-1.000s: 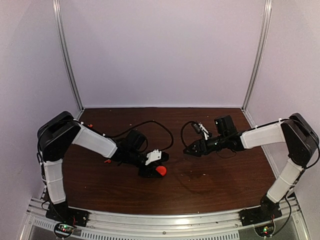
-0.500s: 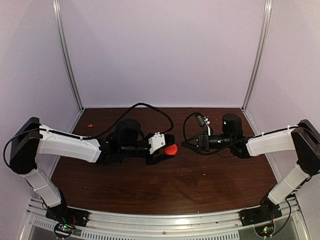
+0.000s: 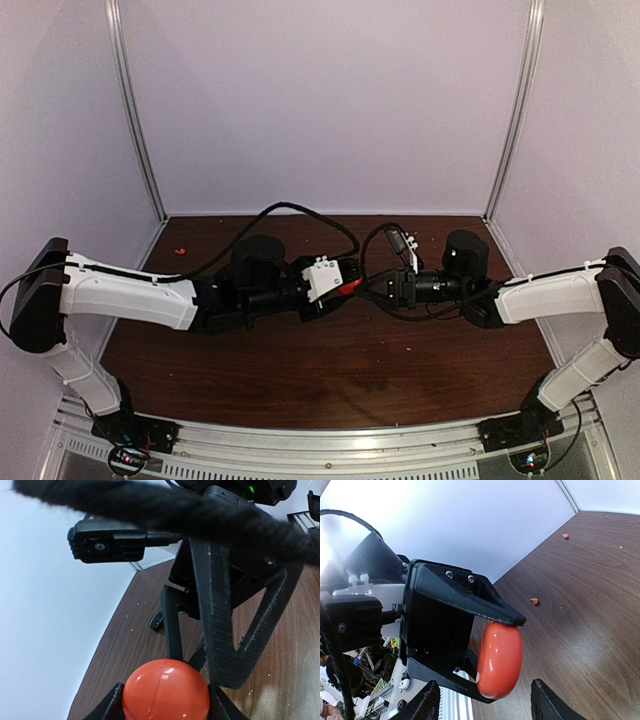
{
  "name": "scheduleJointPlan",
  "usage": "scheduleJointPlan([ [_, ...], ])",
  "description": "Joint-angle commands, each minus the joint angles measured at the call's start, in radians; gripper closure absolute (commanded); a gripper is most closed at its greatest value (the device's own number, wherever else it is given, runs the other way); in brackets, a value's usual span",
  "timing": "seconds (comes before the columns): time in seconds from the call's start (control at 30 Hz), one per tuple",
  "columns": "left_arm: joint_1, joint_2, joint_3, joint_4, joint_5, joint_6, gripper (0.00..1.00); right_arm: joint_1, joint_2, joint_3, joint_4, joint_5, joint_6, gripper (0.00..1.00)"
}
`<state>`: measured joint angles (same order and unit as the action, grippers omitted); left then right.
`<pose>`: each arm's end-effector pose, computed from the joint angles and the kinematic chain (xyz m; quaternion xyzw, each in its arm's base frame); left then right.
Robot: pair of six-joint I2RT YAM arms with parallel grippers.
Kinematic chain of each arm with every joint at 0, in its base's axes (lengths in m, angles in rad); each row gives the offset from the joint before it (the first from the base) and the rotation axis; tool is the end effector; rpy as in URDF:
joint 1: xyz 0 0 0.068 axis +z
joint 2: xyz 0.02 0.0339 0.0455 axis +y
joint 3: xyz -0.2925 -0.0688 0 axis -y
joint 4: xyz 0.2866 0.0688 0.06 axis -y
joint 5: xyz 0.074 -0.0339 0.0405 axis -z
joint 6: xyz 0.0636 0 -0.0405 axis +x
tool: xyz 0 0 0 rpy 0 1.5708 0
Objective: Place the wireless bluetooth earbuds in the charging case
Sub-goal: Pass from the left arm to the right
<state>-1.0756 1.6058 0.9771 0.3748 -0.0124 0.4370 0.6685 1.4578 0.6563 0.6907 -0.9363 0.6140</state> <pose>0.2053 -0.3784 0.2512 0.5400 0.5779 -0.1874 0.5825 0.2355 0.2512 0.2276 -0.3189 0.6566 0.6255 0.2758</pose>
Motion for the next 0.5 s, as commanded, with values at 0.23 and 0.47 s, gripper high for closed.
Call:
scheduleJointPlan([
  [0.23,-0.035,-0.050,0.025,0.101,-0.069,0.049,0.65,0.031,0.004,-0.020,0.137,0.046,0.066,0.49],
  [0.47,-0.051,-0.053,0.022,0.119,-0.068,0.061,0.65,0.034,0.012,-0.014,0.181,0.060,0.095,0.56],
])
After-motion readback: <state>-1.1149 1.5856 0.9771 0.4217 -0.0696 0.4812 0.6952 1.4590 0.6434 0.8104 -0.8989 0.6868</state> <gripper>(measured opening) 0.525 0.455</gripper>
